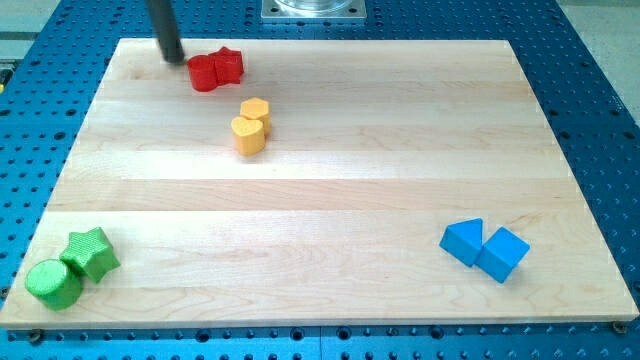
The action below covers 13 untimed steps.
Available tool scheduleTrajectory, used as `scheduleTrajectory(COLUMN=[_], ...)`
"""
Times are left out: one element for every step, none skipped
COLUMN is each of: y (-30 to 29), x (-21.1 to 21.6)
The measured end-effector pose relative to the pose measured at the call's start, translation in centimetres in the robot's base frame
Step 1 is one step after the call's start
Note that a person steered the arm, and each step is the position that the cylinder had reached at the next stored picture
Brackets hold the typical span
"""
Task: Slide the yellow blocks to the top right of the green star
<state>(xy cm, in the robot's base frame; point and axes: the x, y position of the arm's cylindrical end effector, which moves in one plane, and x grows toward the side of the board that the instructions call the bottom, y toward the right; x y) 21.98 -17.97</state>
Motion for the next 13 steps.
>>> scheduleTrajectory(y=[4.6,5.0,7.7,12.2,9.4,4.3,6.2,0.9,2.8,4.3,6.2,10.1,8.8], x=[1.0,4.7,3.3,1.5,4.6,6.1,1.7,3.5,9.2,5.4,5.2,10.6,14.0])
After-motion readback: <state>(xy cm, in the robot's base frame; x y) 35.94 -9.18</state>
